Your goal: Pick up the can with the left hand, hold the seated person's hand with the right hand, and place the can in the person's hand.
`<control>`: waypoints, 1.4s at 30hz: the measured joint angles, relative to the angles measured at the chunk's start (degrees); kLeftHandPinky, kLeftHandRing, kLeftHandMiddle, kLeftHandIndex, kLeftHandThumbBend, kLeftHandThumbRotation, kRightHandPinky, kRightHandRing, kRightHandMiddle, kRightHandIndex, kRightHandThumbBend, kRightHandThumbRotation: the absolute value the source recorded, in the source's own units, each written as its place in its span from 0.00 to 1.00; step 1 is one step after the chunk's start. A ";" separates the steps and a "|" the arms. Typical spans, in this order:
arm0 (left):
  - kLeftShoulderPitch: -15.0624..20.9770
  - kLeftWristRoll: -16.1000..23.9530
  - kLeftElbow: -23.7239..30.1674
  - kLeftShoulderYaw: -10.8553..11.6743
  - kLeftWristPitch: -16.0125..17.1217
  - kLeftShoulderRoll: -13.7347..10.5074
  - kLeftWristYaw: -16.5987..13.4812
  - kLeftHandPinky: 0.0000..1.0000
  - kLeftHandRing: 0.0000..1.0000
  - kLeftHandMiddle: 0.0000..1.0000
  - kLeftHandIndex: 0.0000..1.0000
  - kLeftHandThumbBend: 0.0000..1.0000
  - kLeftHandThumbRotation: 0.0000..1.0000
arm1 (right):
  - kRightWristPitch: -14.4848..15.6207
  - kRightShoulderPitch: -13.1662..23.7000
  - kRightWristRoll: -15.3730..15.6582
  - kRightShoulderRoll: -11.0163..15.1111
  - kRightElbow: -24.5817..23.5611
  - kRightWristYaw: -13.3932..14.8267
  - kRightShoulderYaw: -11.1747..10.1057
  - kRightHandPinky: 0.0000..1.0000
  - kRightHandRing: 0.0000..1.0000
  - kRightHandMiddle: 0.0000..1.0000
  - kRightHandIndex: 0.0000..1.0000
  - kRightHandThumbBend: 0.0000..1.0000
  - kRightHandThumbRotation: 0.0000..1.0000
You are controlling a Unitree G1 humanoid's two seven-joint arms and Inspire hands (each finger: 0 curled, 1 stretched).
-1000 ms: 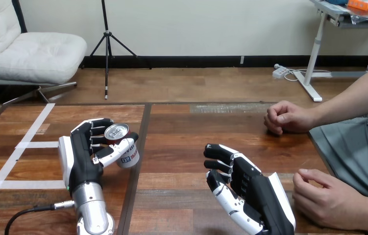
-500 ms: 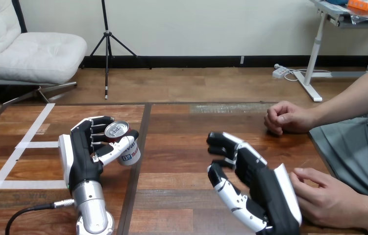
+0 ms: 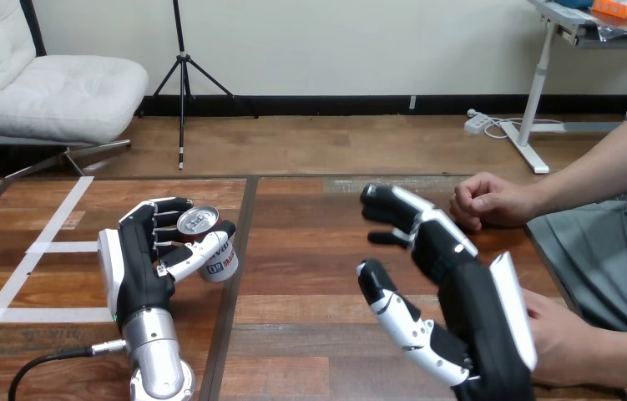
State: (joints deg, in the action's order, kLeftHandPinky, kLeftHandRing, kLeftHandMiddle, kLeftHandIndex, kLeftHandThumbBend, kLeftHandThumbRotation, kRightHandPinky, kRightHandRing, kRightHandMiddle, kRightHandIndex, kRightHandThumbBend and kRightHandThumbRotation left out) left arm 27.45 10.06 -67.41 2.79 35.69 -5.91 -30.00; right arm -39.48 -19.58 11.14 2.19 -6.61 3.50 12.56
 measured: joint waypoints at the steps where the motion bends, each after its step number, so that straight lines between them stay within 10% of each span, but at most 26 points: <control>1: 0.00 -0.04 0.00 0.03 0.00 0.00 0.06 0.43 0.50 0.53 0.53 0.66 0.00 | -0.34 0.02 0.01 0.00 -0.32 0.02 0.01 0.73 0.80 0.82 0.79 0.46 0.40; 42: 0.01 -0.21 0.00 0.07 0.00 0.01 0.33 0.43 0.50 0.53 0.52 0.66 0.00 | -5.05 0.50 3.48 -0.14 -3.26 4.03 -0.30 0.71 0.78 0.80 0.77 0.48 0.32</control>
State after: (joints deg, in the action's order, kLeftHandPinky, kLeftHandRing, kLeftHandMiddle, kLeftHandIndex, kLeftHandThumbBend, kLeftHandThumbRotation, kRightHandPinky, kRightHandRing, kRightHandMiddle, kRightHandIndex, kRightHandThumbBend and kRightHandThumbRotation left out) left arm 27.45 9.85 -67.42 2.86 35.69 -5.90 -29.67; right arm -44.52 -19.08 14.62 2.05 -9.87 7.53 12.26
